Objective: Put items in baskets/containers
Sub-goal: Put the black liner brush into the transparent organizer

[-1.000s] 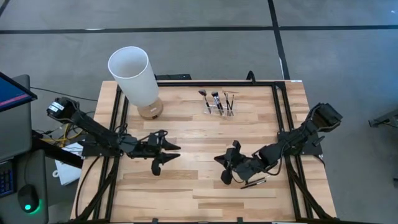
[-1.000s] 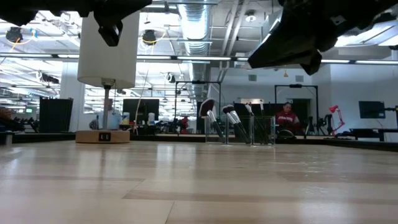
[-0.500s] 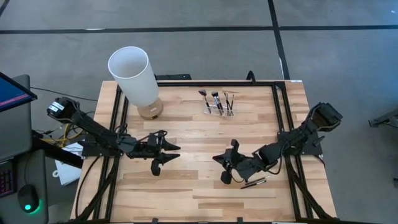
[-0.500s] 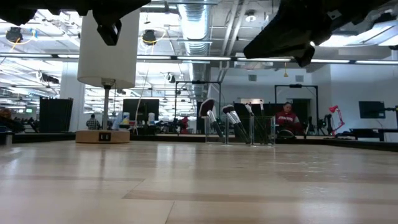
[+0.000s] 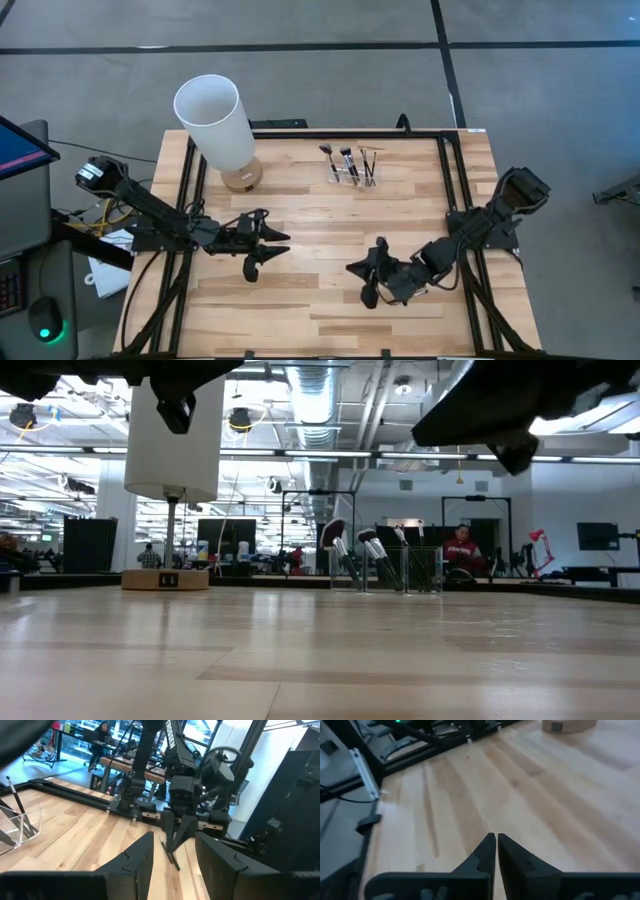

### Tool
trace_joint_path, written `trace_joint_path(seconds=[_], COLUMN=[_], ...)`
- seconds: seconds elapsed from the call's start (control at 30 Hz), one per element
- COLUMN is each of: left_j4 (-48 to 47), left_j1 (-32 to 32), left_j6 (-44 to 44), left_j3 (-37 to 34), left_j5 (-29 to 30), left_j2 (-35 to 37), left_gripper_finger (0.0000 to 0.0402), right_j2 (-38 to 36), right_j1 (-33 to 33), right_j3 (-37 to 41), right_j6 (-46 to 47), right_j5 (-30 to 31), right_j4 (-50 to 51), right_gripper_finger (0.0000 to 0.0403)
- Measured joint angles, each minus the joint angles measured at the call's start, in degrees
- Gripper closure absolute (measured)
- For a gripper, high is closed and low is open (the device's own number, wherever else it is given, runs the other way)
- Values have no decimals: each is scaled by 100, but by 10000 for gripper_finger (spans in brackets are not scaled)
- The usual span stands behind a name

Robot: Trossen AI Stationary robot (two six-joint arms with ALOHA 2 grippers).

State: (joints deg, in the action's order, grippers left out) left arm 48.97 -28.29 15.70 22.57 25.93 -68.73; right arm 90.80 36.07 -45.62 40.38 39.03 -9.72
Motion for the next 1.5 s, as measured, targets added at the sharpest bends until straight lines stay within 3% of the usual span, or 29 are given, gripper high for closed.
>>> trace_joint_path(seconds=[0.27, 0.43, 0.63, 0.83, 1.0, 1.27, 1.5], left_j4=[14, -7, -4, -54, -144, -199, -199], left_j1=[-309, -503, -700, -775, -850, -1118, -1404], left_j6=[-27, -41, -43, -43, -9, -26, -21], left_j3=[-9, -11, -11, -13, -15, -15, -17], left_j5=[-29, -28, -28, -152, -503, -498, -501], left_j2=[-60, -66, -66, -66, -66, -66, -66], left_gripper_finger=[259, 259, 259, 259, 259, 259, 259], right_j2=[279, 329, 348, 863, 1227, 1274, 1109], right_j1=[173, 113, 58, 60, 8, -118, 178], right_j3=[-3, -8, -203, -760, -1395, -2414, -2604], right_j6=[609, 701, 763, 767, 1602, 3943, 5793], right_j5=[206, 737, 777, 677, 466, -992, -2735], right_j4=[-217, -462, -438, -398, 649, 4170, 5162], right_gripper_finger=[392, 392, 392, 392, 392, 392, 392])
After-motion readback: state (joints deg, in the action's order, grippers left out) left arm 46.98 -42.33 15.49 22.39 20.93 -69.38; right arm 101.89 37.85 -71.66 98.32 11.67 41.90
